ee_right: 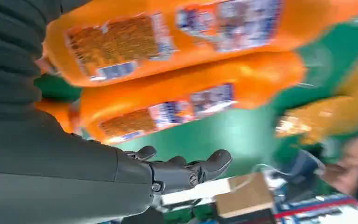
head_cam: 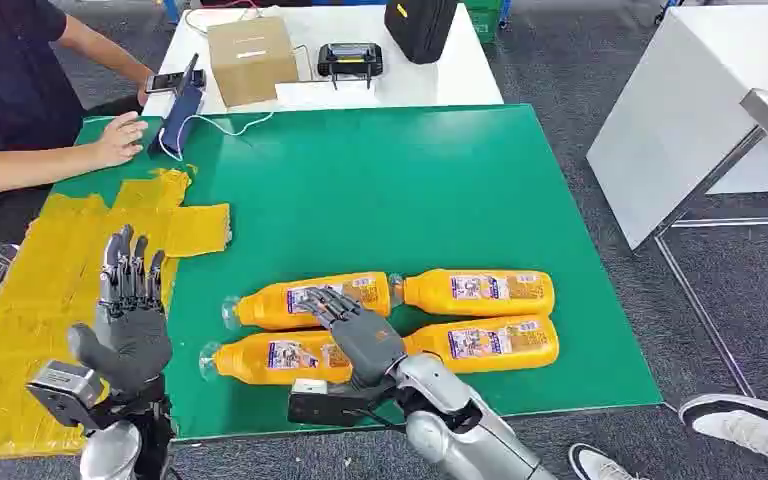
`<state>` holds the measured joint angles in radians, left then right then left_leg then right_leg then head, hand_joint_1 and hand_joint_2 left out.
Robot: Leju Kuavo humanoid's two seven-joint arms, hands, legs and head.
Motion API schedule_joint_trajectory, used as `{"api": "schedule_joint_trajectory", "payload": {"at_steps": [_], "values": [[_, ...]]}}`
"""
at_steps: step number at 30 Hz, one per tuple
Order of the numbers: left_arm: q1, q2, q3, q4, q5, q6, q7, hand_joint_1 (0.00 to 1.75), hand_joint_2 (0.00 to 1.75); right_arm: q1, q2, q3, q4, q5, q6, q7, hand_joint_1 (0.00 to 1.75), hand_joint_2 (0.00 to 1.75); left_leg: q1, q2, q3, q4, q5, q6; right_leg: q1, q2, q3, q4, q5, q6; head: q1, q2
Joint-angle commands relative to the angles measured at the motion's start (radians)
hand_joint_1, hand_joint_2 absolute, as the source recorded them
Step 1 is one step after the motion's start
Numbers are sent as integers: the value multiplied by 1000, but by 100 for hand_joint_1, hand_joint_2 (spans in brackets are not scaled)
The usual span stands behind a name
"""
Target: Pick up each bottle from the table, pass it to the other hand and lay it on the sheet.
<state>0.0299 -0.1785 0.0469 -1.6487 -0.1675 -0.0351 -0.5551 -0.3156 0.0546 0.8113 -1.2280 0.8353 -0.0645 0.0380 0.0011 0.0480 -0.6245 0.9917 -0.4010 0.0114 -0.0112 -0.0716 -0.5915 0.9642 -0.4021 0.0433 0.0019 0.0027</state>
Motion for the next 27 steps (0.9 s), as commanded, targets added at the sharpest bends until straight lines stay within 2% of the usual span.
{"api": "schedule_joint_trajectory", "payload": {"at_steps": [1, 8, 16, 25, 27], "values": [[-21, -13, 52, 45, 10, -35, 11, 0, 0, -134, -57, 106, 180, -21, 76, 41, 0, 175, 1, -2, 5, -1, -1, 0, 0, 6, 5, -1, -1, -1, 0, 0], [-36, -6, 51, 62, 25, -53, 12, 0, 0, -194, -71, 168, 274, -28, 140, 74, 0, 175, 1, -3, 5, -1, -1, -1, -1, 5, 5, -1, -1, -1, 0, 0], [-69, 6, 37, 105, 48, -63, 16, 0, 0, -262, -95, 285, 316, -117, 275, 25, 0, 175, 1, -4, 5, -1, 0, 0, 0, 3, 5, -1, -1, -1, 0, 0], [-72, 8, 33, 111, 51, -62, 16, 0, 0, -265, -98, 313, 310, -132, 288, 25, 0, 175, 1, -3, 11, -2, 0, -1, 0, 4, 9, -2, 0, -2, 0, 0], [-72, 8, 33, 111, 51, -62, 16, 0, 0, -265, -98, 313, 310, -132, 288, 25, 0, 175, 2, -6, 13, -1, 0, -2, 0, 6, 12, -1, -1, -4, 0, 0]]}}
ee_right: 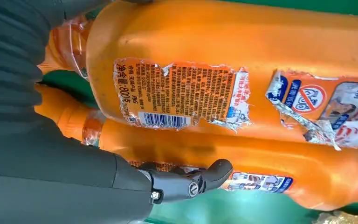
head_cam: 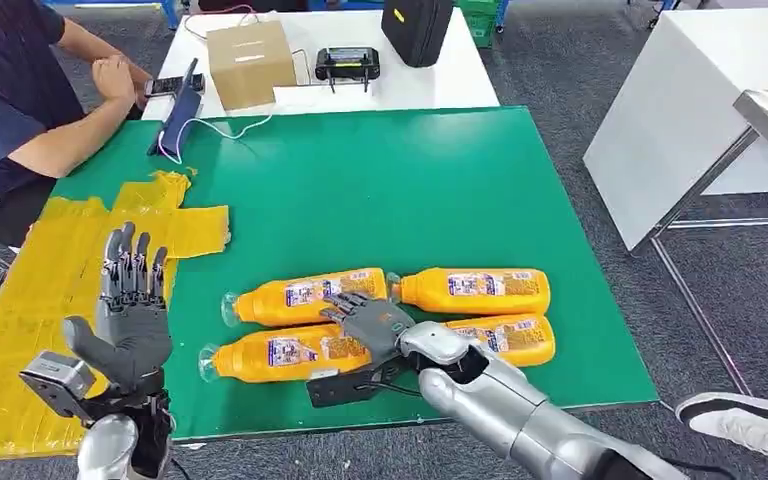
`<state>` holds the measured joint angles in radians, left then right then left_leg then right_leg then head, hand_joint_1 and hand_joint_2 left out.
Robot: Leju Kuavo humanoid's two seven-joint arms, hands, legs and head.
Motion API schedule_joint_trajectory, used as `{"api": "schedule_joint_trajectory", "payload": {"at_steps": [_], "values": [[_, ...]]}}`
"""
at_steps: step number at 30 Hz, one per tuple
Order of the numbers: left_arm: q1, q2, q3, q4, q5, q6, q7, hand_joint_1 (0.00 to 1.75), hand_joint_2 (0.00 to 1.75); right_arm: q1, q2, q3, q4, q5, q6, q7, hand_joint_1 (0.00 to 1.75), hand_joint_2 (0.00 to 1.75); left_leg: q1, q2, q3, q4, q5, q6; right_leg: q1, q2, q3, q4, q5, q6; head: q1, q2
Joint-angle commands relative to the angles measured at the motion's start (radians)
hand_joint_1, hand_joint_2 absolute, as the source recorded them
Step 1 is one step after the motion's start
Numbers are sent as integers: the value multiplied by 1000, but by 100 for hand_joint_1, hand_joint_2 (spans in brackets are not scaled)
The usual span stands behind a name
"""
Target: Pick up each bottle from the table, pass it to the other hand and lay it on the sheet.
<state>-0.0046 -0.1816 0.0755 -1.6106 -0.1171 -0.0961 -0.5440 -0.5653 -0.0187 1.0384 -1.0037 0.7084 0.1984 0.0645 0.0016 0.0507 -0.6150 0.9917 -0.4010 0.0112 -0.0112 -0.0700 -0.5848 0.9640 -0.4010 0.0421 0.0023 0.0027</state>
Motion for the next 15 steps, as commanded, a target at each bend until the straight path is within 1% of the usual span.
{"api": "schedule_joint_trajectory", "payload": {"at_steps": [1, 3, 4, 6, 7, 8, 9, 10, 11, 12, 13, 14, 15], "values": [[-38, 11, 4, 73, 1, -1, 5, 0, 0, -15, -24, 86, 85, -6, 25, -2, 0, 175, 1, -5, 3, -2, 0, -1, 0, 3, 4, -1, 0, -2, 0, 0], [-38, 12, 3, 74, 2, -1, 5, 0, 0, -20, -26, 95, 87, -7, 32, -1, 0, 175, 1, -6, 4, -2, 0, -1, 0, 3, 5, -2, 0, -2, 0, 0], [-39, 12, 2, 75, 4, -1, 5, 0, 0, -21, -26, 105, 88, -10, 36, -1, 0, 175, 1, -4, 3, -1, 1, -1, 0, 2, 4, -1, 0, -1, 0, 0], [-47, 14, -2, 86, 10, -1, 7, 0, 0, -22, -15, 144, 105, -14, 43, 0, 0, 175, 1, -6, 5, -2, 0, -1, 0, 4, 6, -1, -1, -2, 0, 0], [-51, 14, -5, 91, 12, -1, 7, 0, 0, -23, -8, 162, 117, -13, 47, 1, 0, 175, 1, -4, 5, -1, 0, -1, 0, 3, 5, -2, 0, -2, 0, 0], [-58, 15, -8, 99, 16, 0, 9, 0, 0, -20, 2, 187, 135, -11, 44, 1, 0, 175, 1, -6, 6, -2, 1, -1, 0, 4, 7, -2, 0, -2, 0, 0], [-63, 15, -11, 103, 19, 1, 11, 0, 0, -17, 8, 206, 149, -8, 43, 2, 0, 175, 1, -4, 5, -2, 1, -1, 0, 2, 6, -2, 0, -2, 0, 0], [-68, 15, -15, 107, 22, 2, 13, 0, 0, -16, 15, 228, 165, -4, 41, 4, 0, 175, 2, -6, 7, -2, 0, -1, 0, 3, 7, -2, 0, -2, 0, 0], [-76, 16, -20, 114, 26, 4, 16, 0, 0, -14, 22, 249, 182, 0, 35, 4, 0, 175, 1, -5, 7, -2, 1, -1, 0, 3, 8, -2, 0, -2, 0, 0], [-78, 16, -22, 115, 27, 5, 17, 0, 0, -9, 24, 256, 188, 1, 32, 4, 0, 175, 2, -7, 9, -3, 1, -2, 0, 4, 10, -3, 0, -3, 0, 0], [-83, 17, -25, 120, 30, 7, 19, 0, 0, -10, 30, 268, 202, 3, 30, 6, 0, 175, 1, -4, 8, -2, 1, -1, 0, 2, 9, -2, 0, -2, 0, 0], [-84, 17, -25, 120, 30, 7, 20, 0, 0, -7, 31, 269, 203, 3, 29, 5, 0, 175, 2, -7, 9, -3, 1, -2, 0, 2, 10, -3, 0, -3, 0, 0], [-86, 17, -25, 123, 32, 9, 22, 0, 0, -7, 33, 272, 210, 2, 26, 4, 0, 175, 2, -5, 10, -2, 0, -2, 0, 2, 9, -2, -1, -3, -1, 0]]}}
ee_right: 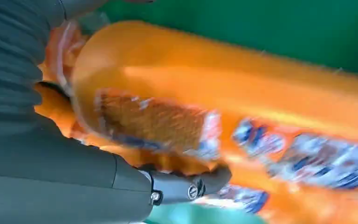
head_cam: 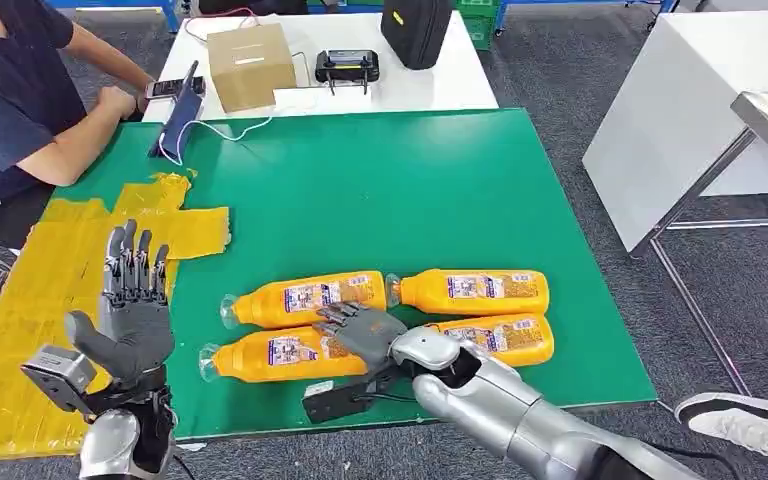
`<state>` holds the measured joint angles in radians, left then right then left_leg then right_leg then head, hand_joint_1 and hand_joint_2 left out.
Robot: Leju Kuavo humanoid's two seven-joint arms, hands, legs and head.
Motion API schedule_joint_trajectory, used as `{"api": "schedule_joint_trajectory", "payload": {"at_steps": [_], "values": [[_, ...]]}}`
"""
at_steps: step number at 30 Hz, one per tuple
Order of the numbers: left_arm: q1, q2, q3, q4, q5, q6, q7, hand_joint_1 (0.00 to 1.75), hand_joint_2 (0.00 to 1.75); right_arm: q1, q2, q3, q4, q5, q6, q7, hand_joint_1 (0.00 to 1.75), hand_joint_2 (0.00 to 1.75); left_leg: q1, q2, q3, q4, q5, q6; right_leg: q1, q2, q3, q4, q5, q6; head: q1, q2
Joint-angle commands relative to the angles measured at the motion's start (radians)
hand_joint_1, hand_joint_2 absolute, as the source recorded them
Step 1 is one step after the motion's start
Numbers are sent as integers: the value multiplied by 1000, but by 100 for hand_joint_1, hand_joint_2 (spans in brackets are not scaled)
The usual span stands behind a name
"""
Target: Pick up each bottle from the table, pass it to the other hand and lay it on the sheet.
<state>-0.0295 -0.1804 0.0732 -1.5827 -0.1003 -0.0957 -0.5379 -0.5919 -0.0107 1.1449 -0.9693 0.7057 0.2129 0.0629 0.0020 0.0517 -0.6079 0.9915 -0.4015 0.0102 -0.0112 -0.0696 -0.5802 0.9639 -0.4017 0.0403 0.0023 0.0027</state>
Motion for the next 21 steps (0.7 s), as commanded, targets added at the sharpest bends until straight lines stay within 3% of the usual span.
{"api": "schedule_joint_trajectory", "payload": {"at_steps": [1, 12, 13, 14, 16, 20, 21], "values": [[-61, 16, -23, 96, 15, 8, 16, 0, 0, 20, 25, 165, 176, 5, 11, 6, 0, 175, 1, -6, 2, -1, 0, -1, 0, 0, 2, -1, -1, -1, 0, 0], [-117, 15, -52, 144, 41, 15, 44, 0, 0, 69, 113, 214, 368, 71, -43, 36, 0, 175, 2, -1, 9, -3, -1, -4, 1, 7, 9, -3, 0, -2, 0, 0], [-128, 15, -62, 152, 45, 18, 49, 0, 0, 82, 132, 199, 414, 77, -63, 34, 117, 175, 3, 0, 11, -3, -2, -5, 1, 7, 9, -3, -1, -3, 0, 0], [-137, 15, -67, 161, 48, 22, 54, 0, 0, 91, 141, 188, 439, 80, -83, 45, 173, 175, 4, 1, 15, -2, -5, -7, 2, 7, 8, -2, -4, -6, 0, 0], [-142, 16, -71, 164, 49, 26, 56, 0, 0, 99, 150, 161, 463, 75, -113, 53, 175, 175, 5, 0, 19, -4, -8, -9, 3, 8, 7, -4, -6, -8, 0, 0], [-141, 21, -65, 164, 55, 29, 57, 0, 0, 77, 156, 125, 470, 59, -115, 35, 175, 175, 10, 17, 26, -3, -17, -10, 7, 21, 13, -2, -7, -12, 0, 0], [-141, 21, -64, 165, 56, 29, 57, 0, 0, 74, 156, 124, 470, 58, -112, 34, 175, 175, 10, 15, 23, -4, -16, -9, 7, 21, 11, -2, -6, -13, 0, 0]]}}
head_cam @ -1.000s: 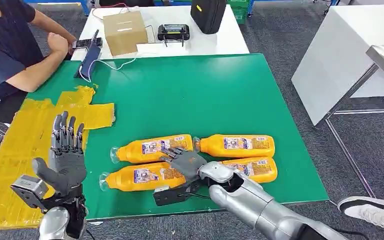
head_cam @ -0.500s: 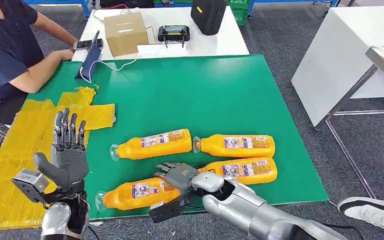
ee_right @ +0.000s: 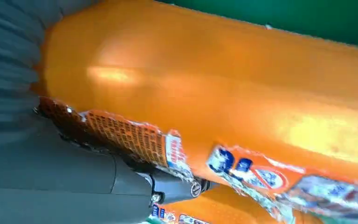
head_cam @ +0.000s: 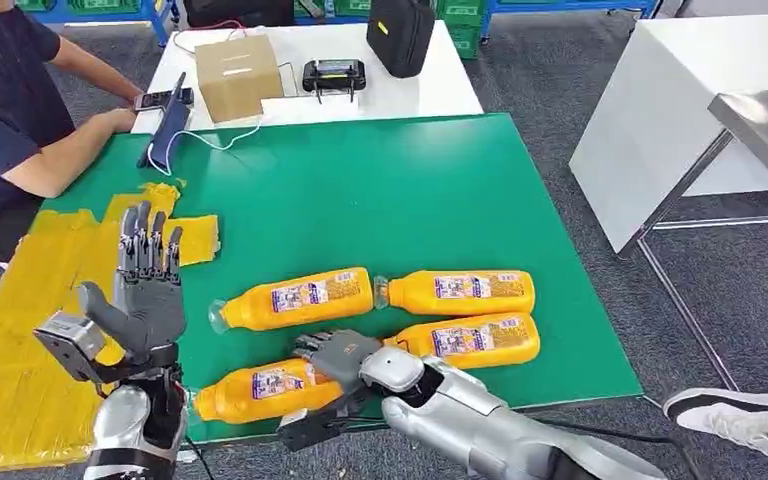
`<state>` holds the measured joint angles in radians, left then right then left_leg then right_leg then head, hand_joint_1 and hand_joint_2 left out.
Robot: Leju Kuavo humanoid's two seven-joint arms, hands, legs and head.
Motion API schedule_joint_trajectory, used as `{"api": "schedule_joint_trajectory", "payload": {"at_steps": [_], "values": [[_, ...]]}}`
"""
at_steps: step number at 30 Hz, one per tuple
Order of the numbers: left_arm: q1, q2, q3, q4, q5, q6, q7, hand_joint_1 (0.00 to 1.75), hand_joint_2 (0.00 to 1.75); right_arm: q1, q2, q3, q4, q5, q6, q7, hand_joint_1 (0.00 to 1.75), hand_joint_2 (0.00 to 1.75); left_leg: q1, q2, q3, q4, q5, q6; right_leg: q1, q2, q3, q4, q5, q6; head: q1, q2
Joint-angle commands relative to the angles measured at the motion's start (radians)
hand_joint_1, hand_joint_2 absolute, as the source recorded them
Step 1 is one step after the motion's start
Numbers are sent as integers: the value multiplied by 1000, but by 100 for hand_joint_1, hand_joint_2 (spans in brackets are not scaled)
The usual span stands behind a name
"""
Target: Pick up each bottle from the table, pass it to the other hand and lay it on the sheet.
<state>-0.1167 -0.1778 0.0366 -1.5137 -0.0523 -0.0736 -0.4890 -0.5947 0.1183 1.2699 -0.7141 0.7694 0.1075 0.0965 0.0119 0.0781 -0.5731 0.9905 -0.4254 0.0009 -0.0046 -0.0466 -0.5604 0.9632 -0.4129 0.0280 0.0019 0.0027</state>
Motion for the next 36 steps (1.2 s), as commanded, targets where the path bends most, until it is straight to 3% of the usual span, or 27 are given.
{"api": "schedule_joint_trajectory", "payload": {"at_steps": [1, 2, 3, 5, 7, 10, 12, 15, 18, 20, 22, 23, 27, 28, 30, 36], "values": [[-54, 18, -26, 98, 9, 6, 9, 0, 0, 75, 26, -5, 212, -7, -7, -1, 175, 175, 1, -8, -7, 0, 4, -1, 1, 0, -6, 0, 2, -2, 0, 0], [-52, 16, -22, 95, 10, 11, 8, 0, 0, 76, 24, -26, 206, -17, -13, -2, 175, 175, 3, -6, -2, 2, 1, -3, 2, 1, -2, 2, -1, -2, 0, 0], [-49, 15, -19, 91, 8, 17, 7, 0, 0, 76, 21, -40, 201, -26, -18, -4, 175, 175, 2, -10, -8, 1, 4, -3, 2, 0, -7, 2, 1, -4, 0, 0], [-49, 16, -19, 90, 8, 17, 7, 0, 0, 74, 20, -41, 199, -26, -19, -4, 175, 175, 6, -4, 4, 2, -2, -4, 5, 2, 3, 3, -7, -5, 1, 0], [-49, 16, -19, 90, 8, 17, 7, 0, 0, 74, 20, -41, 199, -26, -19, -4, 175, 175, 6, -9, -6, 1, 3, -4, 5, 1, -5, 3, -5, -5, -1, 0], [-49, 16, -19, 90, 8, 17, 7, 0, 0, 74, 20, -41, 199, -26, -19, -4, 175, 175, 7, -12, -3, -4, 10, -7, 7, -1, -1, -3, -3, -6, 0, 0], [-49, 16, -19, 90, 8, 17, 7, 0, 0, 74, 20, -41, 199, -26, -19, -4, 175, 175, 7, -10, 1, -3, 9, -8, 7, 0, 11, -2, 4, -5, 0, 0], [-40, 8, 0, 75, -3, 77, 2, 0, 0, 85, 9, -124, 168, -93, -57, -28, 175, 175, 7, -10, 0, -1, 9, -8, 6, 0, 9, 0, 2, -4, 0, 0], [-17, -8, 63, 32, 8, 206, -25, 0, 0, 123, -13, -281, 50, -217, -139, -96, 175, 175, 7, -11, -3, 1, 2, -9, 6, 0, -2, 2, -4, -5, 0, 0], [-15, -31, 146, -5, 73, 322, -75, 0, 0, 176, -26, -388, -78, -296, -187, -154, 175, 175, 6, -12, -4, 0, 1, -5, 6, 1, 0, 1, -13, -5, 1, 0], [-10, -32, 230, -49, 159, 412, -124, 0, 0, 256, -33, -478, -249, -340, -219, -201, 175, 175, 8, -8, 6, 0, -3, -7, 6, 1, 16, 1, -15, -4, 0, 0], [-7, -24, 260, -58, 179, 434, -133, 0, 0, 287, -32, -509, -314, -366, -221, -222, 175, 175, 6, -13, 0, -3, 4, -8, 6, 0, 13, -1, -11, -4, 0, 0], [17, -11, 313, -36, 207, 426, -128, 0, 0, 411, -30, -595, -533, -432, -232, -312, 175, 175, 7, -16, 3, -1, 2, -8, 6, -4, 16, 1, -6, -1, 0, 0], [25, -16, 306, -24, 200, 421, -126, 0, 175, 437, -28, -611, -575, -445, -237, -334, 175, 175, 6, -20, -1, -1, 3, -7, 5, -5, 13, 1, -7, -1, 0, 0], [38, -30, 291, -19, 198, 416, -124, 0, 175, 474, -21, -633, -629, -454, -245, -366, 175, 175, 6, -27, -6, 0, 3, -7, 5, -11, 9, 2, -8, 0, 0, 0], [40, -37, 278, -22, 198, 418, -124, 0, 175, 486, -19, -636, -646, -455, -246, -372, 175, 175, 3, -24, -20, 0, 4, -7, 5, -13, -3, 2, -6, 0, 0, 0]]}}
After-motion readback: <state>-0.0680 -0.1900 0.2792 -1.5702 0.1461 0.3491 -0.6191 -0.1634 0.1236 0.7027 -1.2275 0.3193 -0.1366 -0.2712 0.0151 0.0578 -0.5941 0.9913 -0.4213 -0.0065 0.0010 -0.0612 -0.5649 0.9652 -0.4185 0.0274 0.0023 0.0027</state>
